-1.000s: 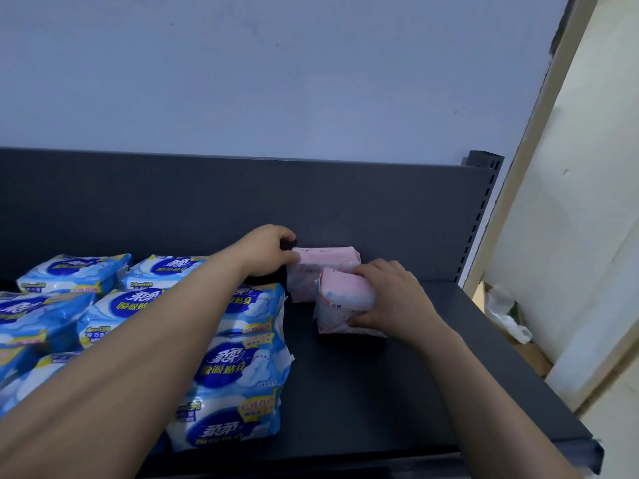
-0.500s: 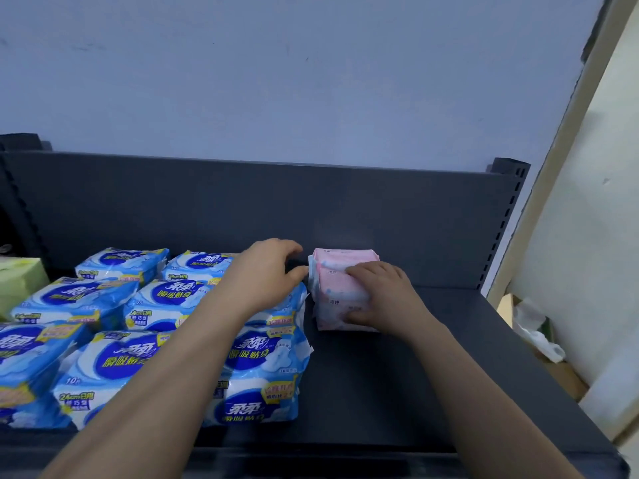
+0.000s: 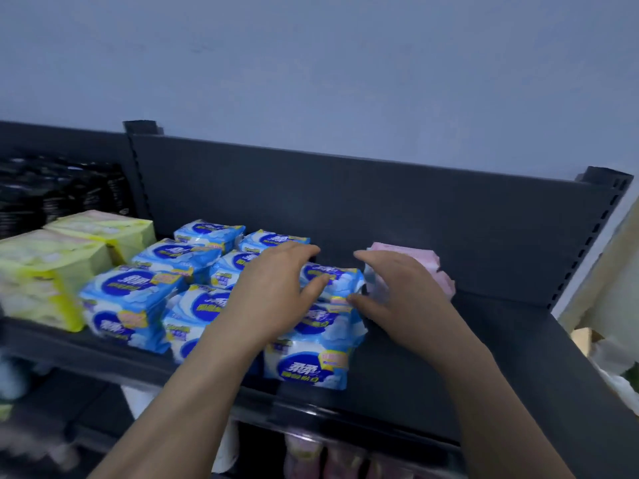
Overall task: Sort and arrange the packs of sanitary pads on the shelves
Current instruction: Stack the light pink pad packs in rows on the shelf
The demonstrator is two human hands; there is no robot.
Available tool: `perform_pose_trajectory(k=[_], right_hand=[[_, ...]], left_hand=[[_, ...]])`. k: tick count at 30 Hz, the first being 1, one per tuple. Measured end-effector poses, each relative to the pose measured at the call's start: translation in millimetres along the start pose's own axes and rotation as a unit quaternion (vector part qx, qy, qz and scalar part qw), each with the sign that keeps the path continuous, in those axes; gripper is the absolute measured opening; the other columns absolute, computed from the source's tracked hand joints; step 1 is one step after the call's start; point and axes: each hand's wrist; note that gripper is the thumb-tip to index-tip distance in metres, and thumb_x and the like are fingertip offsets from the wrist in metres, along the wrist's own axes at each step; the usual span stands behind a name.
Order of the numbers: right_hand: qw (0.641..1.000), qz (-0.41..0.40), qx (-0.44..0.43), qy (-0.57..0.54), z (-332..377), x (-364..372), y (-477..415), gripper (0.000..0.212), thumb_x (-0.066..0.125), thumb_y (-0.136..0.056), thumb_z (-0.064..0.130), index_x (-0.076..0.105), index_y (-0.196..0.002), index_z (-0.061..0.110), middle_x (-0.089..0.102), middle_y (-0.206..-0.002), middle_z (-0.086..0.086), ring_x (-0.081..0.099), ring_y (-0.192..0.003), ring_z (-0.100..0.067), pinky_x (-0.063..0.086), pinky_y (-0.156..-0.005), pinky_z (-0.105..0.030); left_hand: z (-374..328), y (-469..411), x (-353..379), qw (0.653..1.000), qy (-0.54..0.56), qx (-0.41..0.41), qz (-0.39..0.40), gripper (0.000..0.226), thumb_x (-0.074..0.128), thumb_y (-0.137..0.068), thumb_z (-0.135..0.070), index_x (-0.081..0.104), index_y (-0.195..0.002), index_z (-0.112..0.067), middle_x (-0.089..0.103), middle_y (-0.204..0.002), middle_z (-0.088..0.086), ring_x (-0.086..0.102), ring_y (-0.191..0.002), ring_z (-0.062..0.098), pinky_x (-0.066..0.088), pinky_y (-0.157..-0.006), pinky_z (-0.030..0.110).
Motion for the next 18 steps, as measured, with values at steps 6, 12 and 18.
perform_pose_trajectory(k=[6, 12, 18], right_hand=[[0.995, -0.032, -0.084, -0.054, 76.3, 29.4, -9.7, 0.049, 0.065, -0.077, 0.038, 0.065, -0.118, 0.010, 0.069, -0.113, -0.003, 0.057, -0.105, -0.018, 0.045, -0.092, -0.037], [0.982, -0.012, -0.152, -0.110, 190.1, 82.4, -20.5, 0.057, 0.056, -0.078, 0.049, 0.066, -0.119, 0.010, 0.068, -0.114, -0.006, 0.060, -0.105, -0.024, 0.036, -0.094, -0.029], [0.965, 0.068, -0.220, -0.126, 331.3, 137.6, -16.8, 0.053, 0.067, -0.087, 0.041, 0.052, -0.135, 0.023, 0.057, -0.132, 0.003, 0.048, -0.123, -0.021, 0.035, -0.103, -0.032]], left_hand=[[49.5, 54.5, -58.4, 0.997, -0.013, -0.058, -0.057, 0.051, 0.056, -0.087, -0.049, 0.061, -0.129, -0.020, 0.063, -0.127, -0.001, 0.057, -0.118, 0.020, 0.044, -0.097, 0.034], [124.1, 143.2, -130.3, 0.984, -0.042, -0.156, -0.079, 0.058, 0.046, -0.080, -0.056, 0.065, -0.122, -0.020, 0.067, -0.119, -0.001, 0.063, -0.106, 0.021, 0.049, -0.090, 0.035], [207.1, 251.8, -210.3, 0.956, -0.110, -0.261, -0.081, 0.043, 0.057, -0.093, -0.042, 0.055, -0.133, -0.026, 0.060, -0.128, -0.008, 0.059, -0.108, 0.016, 0.045, -0.091, 0.032]])
Point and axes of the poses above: each hand's wrist, its own y-axis away from the middle knuckle, its own x-axis out of the palm, z = x × y
